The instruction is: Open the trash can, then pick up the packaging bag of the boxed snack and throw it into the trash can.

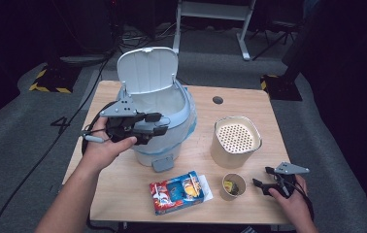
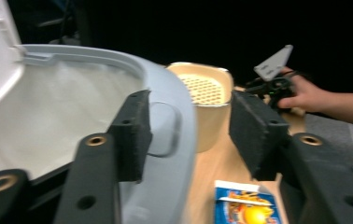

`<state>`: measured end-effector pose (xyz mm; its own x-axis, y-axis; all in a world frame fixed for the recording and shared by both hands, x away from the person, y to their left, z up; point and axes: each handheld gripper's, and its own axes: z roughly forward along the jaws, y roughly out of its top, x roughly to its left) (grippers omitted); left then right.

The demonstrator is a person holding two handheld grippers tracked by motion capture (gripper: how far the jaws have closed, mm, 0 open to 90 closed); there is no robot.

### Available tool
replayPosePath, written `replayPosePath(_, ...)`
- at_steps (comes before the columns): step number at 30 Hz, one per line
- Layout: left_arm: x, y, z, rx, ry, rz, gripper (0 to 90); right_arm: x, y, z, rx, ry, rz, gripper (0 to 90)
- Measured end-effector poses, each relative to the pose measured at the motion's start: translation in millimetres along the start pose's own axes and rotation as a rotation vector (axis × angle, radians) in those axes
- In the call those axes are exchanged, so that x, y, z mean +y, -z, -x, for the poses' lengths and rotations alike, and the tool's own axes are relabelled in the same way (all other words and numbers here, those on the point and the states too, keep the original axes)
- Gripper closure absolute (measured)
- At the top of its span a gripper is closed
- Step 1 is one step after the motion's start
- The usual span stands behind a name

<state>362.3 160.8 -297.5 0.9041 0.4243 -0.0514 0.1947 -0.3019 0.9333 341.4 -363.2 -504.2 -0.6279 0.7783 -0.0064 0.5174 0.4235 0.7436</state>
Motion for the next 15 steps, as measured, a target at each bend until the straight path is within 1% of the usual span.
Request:
replayPosePath(2,-3.8,0.3,8.1,-0.001,-0.012,0.01,43.8,0.0,0.0,0.0,0.0,0.0,0.0,21.5)
replayPosePath(3,-6.7,-0.1,15.1,-0.009,-0.022,0.015,39.9,0.0,0.0,0.0,0.0,0.0,0.0,21.5)
replayPosePath(4,-6.7,-0.1,15.1,-0.009,-0.022,0.015,39.1,0.0,0.0,0.0,0.0,0.0,0.0,21.5)
replayPosePath(6,-9.9,-1.8,22.9,-0.021,-0.037,0.018,38.1,0.0,0.0,0.0,0.0,0.0,0.0,21.5)
replayPosePath(8,-11.9,-3.9,29.3,-0.023,-0.054,0.015,35.3,0.0,0.0,0.0,0.0,0.0,0.0,21.5)
replayPosePath(10,-14.4,-6.8,35.4,-0.021,-0.06,0.016,33.9,0.0,0.0,0.0,0.0,0.0,0.0,21.5)
replayPosePath(13,-21.4,-13.3,44.1,-0.015,-0.075,-0.004,32.8,0.0,0.0,0.0,0.0,0.0,0.0,21.5)
replayPosePath(14,-21.4,-13.3,44.1,-0.015,-0.075,-0.004,32.8,0.0,0.0,0.0,0.0,0.0,0.0,21.5)
replayPosePath(15,-27.3,-17.8,48.1,-0.023,-0.076,-0.019,32.7,0.0,0.0,0.0,0.0,0.0,0.0,21.5)
